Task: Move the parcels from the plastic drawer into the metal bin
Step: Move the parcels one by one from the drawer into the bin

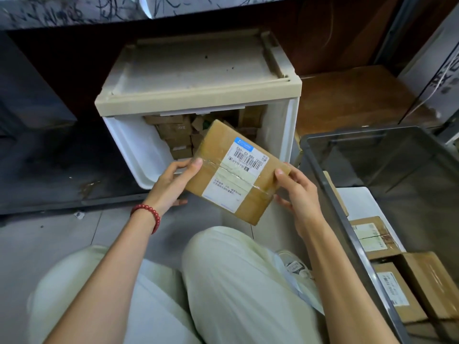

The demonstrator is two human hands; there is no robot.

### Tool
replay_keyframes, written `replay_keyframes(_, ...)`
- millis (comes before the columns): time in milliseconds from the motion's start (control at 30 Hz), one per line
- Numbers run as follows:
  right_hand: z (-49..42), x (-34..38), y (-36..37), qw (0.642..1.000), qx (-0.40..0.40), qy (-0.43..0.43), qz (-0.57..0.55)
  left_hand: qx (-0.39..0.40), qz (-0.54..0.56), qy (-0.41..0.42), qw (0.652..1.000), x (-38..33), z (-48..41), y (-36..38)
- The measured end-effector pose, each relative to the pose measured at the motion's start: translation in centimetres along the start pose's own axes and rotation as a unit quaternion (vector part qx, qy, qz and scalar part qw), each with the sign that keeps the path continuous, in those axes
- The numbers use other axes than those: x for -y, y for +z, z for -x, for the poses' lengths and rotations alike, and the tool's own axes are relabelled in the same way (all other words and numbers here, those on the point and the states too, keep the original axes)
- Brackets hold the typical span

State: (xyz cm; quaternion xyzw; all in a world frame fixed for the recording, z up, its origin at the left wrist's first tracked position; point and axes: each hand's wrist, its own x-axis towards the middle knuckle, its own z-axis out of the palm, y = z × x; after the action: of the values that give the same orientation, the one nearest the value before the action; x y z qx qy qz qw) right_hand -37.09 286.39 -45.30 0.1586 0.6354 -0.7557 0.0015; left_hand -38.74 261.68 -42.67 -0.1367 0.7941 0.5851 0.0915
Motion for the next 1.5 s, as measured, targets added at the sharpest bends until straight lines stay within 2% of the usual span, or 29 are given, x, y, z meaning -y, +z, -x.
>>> replay_keyframes(100, -0.3, 0.3, -0.6, 0.999, -0.043, -0.013, 0.008, 0.012, -0.003, 0.015, 1.000, 0.1, -0.3, 0.3)
replay_keyframes(233, -1.0, 0.3, -1.6, 0.997, -0.066, -0.031, 0.016, 0.027, 0.078, 0.041, 0.996, 0.0, -0.4, 1.7)
replay_keyframes(300, -1.3, 0.2, -2.0, 0.997, -0.067, -0.028, 0.018, 0.020, 0.085, 0.054, 0.995, -0.4, -0.3, 2.4)
replay_keyframes(367, -1.5, 0.4, -2.4, 0.998, -0.053, -0.015, 0.017, 0.012, 0.083, 0.038, 0.996, -1.0, -0.4, 2.8)
replay_keyframes(500, -1.8, 1.8, -3.3, 0.999, 0.037, 0.002, -0.005, 0.002, 0.054, 0.024, 0.998, -2.4, -0.2, 3.8)
replay_keyframes(567, -1.9, 2.9, -3.8, 0.999, 0.045, 0.001, -0.003, 0.001, 0.055, 0.025, 0.998, -3.2, 0.1, 4.6)
replay_keyframes(700, -2.0, 4.7, -5.3, 0.999, 0.010, 0.048, 0.017, 0.011, 0.063, 0.012, 0.998, -4.9, 0.4, 6.2)
replay_keyframes(867, -2.4, 6.2, -8.4, 0.997, -0.035, 0.061, 0.033, 0.034, 0.064, -0.001, 0.997, -6.4, 0.0, 10.4)
replay_keyframes(1067, -2.6, 7.1, -16.2, 0.989, -0.080, 0.093, -0.077, 0.100, 0.096, 0.009, 0.990, -10.1, -1.5, 18.8)
replay_keyframes(1200, -2.3, 6.3, -21.6, 0.975, -0.161, 0.119, -0.098, 0.115, 0.046, 0.043, 0.991, -11.9, -3.0, 25.2)
replay_keyframes(1333, -3.0, 4.5, -24.8, 0.949, -0.244, 0.105, -0.167, 0.114, -0.071, 0.107, 0.985, -11.9, -4.6, 30.7)
replay_keyframes(1433, -4.2, 2.6, -26.7, 0.931, -0.297, 0.095, -0.190, 0.095, -0.215, 0.185, 0.954, -10.8, -5.6, 33.1)
replay_keyframes(1500, -5.4, 1.1, -27.8, 0.917, -0.339, 0.100, -0.187, 0.123, -0.322, 0.229, 0.911, -10.4, -6.4, 34.3)
